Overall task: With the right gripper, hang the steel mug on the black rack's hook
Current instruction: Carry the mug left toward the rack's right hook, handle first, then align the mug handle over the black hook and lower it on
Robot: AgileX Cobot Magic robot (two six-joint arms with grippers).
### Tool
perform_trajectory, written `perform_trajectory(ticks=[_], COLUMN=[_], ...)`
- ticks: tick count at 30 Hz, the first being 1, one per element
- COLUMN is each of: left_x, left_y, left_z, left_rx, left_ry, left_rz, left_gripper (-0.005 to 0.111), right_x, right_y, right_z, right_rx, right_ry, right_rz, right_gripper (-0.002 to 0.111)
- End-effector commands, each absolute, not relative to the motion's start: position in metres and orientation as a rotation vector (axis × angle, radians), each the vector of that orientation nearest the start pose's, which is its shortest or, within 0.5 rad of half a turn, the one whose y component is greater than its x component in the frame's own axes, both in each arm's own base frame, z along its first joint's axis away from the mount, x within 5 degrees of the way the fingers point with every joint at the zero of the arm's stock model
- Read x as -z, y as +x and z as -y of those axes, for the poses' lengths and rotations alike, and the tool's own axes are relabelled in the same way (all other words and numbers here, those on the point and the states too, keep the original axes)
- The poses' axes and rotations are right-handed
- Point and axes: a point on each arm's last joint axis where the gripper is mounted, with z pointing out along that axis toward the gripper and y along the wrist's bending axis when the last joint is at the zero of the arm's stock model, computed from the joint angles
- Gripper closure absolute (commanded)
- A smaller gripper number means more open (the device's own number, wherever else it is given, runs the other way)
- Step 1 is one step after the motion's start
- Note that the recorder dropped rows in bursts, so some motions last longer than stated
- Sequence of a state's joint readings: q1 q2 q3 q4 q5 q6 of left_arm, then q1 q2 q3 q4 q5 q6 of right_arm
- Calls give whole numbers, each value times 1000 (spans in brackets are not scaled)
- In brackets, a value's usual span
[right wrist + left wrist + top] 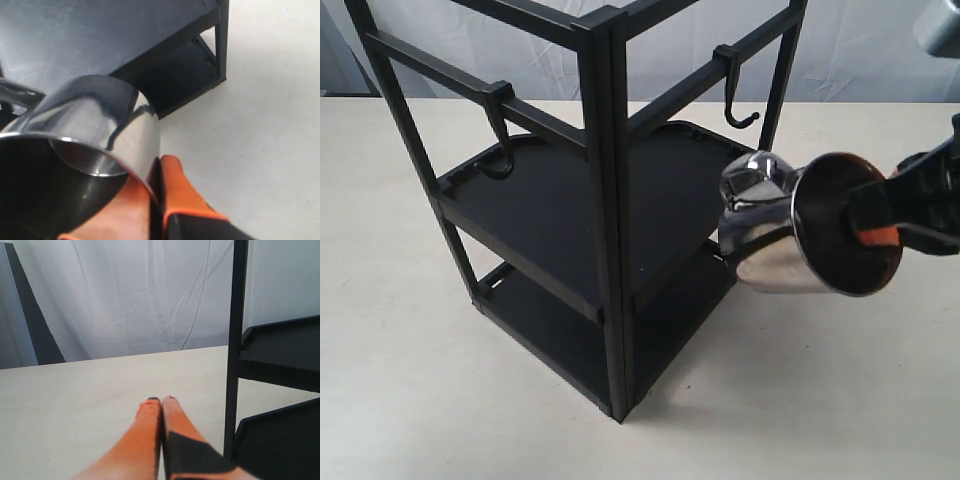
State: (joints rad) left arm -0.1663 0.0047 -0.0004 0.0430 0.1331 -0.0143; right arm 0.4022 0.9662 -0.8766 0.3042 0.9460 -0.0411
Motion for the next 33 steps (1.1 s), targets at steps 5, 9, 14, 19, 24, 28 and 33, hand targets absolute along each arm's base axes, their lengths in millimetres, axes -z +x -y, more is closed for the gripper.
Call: perform_trajectory(ticks=[5, 9, 14, 19, 24, 28, 33], left_x=[-202, -202, -202, -202, -202, -202, -202], left_y=[56, 56, 56, 56, 56, 56, 56], left_z=[9, 9, 9, 9, 9, 9, 9], left_rx=[107, 107, 107, 107, 107, 107, 107], left_ry=[155, 155, 155, 155, 155, 155, 155], left_rz=[-1605, -1605, -1605, -1605, -1605, -1605, -1605], left_gripper=[105, 105, 105, 105, 105, 105, 105], right_x=[-346, -344, -312, -294, -298, -294, -290], right_y=[157, 155, 147, 138, 131, 128, 119], right_z=[-72, -87, -109, -130, -146, -147, -144], right_rx=[-750, -1195, -1427, -1516, -1555, -1533, -1493], right_ry=[-503, -521, -407, -294, -284, -315, -421], right_rz=[-2465, -2302, -2227, -2222, -2190, -2242, -2316], right_gripper=[109, 109, 109, 109, 109, 109, 109])
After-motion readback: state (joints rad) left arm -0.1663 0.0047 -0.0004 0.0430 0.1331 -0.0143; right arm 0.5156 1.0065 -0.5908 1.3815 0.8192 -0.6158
